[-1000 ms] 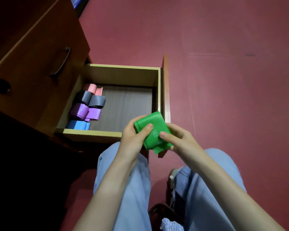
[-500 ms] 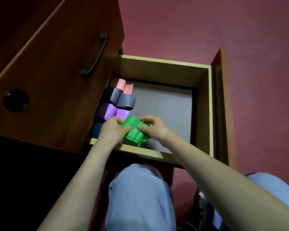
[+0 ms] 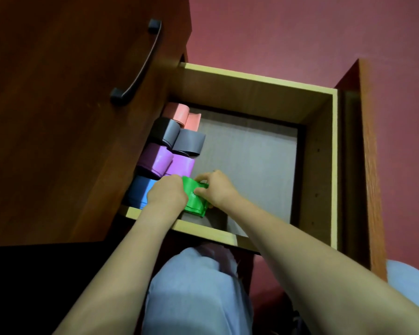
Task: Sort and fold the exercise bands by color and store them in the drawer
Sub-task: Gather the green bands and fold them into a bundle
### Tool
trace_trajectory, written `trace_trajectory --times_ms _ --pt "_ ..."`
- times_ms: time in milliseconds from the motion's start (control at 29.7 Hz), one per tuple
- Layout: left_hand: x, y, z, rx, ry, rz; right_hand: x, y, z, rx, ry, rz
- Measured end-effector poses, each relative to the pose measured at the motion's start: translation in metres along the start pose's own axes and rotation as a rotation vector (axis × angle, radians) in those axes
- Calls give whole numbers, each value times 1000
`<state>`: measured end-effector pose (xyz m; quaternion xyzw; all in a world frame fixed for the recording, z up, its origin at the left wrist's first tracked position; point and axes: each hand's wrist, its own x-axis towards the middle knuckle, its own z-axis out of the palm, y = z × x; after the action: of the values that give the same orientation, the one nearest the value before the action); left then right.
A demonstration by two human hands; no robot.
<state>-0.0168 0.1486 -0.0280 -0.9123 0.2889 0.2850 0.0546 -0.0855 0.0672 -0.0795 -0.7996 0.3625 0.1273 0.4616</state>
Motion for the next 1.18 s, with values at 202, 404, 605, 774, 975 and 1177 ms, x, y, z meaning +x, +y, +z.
trace_trajectory --times_ms 202,404,605,774,975,1177 --pt "-10 12 -13 176 18 36 -18 -4 -14 -145 59 -4" --pt "-45 52 -27 143 71 210 -90 13 -63 -104 96 -141" --pt "-95 119 -37 -10 62 415 -166 42 -109 -438 405 -275" --pt "-142 161 -33 -96 65 549 -205 73 -124 -450 476 -112" --pt "-177 190 -7 -82 -5 662 -225 100 -112 210 256 3" --pt "-183 196 5 135 57 714 -228 107 -100 415 254 -10"
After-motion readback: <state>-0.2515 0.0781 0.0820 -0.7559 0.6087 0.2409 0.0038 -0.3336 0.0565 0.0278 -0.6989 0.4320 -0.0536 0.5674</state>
